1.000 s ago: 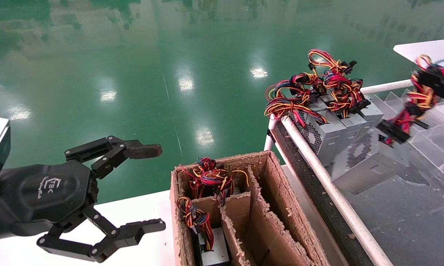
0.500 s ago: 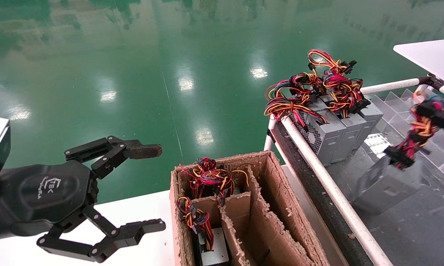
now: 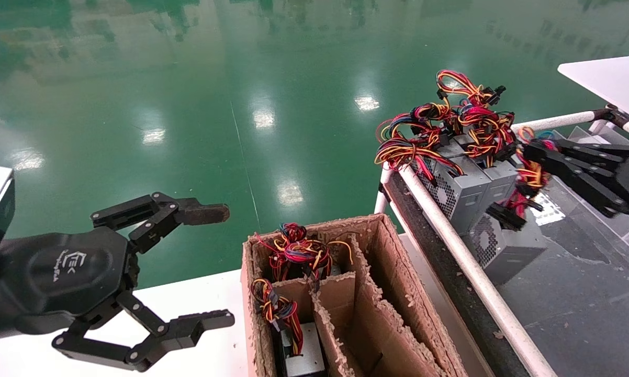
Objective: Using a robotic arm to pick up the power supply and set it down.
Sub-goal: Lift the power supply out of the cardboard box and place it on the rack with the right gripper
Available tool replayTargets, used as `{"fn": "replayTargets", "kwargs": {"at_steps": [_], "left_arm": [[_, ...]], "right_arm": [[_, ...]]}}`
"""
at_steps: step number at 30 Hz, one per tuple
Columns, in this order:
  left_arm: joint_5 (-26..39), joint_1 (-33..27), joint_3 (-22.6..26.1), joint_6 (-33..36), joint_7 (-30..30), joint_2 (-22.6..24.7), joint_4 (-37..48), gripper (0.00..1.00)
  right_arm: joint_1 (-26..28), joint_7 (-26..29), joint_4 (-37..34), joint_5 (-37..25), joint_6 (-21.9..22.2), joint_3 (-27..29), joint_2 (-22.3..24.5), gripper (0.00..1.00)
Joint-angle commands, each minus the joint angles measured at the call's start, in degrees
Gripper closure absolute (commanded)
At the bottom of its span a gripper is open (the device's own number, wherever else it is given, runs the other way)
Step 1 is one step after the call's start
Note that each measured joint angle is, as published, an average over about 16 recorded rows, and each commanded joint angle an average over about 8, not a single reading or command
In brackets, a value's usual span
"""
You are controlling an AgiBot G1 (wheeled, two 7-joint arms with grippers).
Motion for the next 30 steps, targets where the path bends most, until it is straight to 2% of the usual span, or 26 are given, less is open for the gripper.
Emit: {"fn": "replayTargets", "kwargs": {"at_steps": [1, 11, 19, 27, 28, 30], "left_arm": [[0.00, 0.00, 0.00, 0.00, 0.00, 0.00, 0.00, 0.00], [0.00, 0.00, 0.00, 0.00, 0.00, 0.00, 0.00, 0.00], [0.00, 0.00, 0.00, 0.00, 0.00, 0.00, 0.00, 0.00], [0.00, 0.00, 0.00, 0.00, 0.00, 0.00, 0.00, 0.00], [0.00, 0.00, 0.01, 0.00, 0.00, 0.00, 0.00, 0.00], [0.00, 0.00, 0.01, 0.00, 0.00, 0.00, 0.00, 0.00]], "right_arm": [[1.52, 0.15, -1.46, -0.88, -0.03, -0.71, -1.32, 1.00], [7.47, -3.21, -8.66, -4.25, 0.46, -2.96, -5.95, 1.00], [10.89, -5.98, -12.93, -6.14, 1.11, -4.05, -7.68, 1.00], [13.67, -7.45, -15.66, -7.89, -0.44, -5.30, -9.13, 0.99], [13.97, -7.54, -16.00, -8.12, -0.58, -5.47, -9.29, 0.94], [14.51, -7.66, -16.65, -8.56, -0.77, -5.79, -9.53, 0.69]]}}
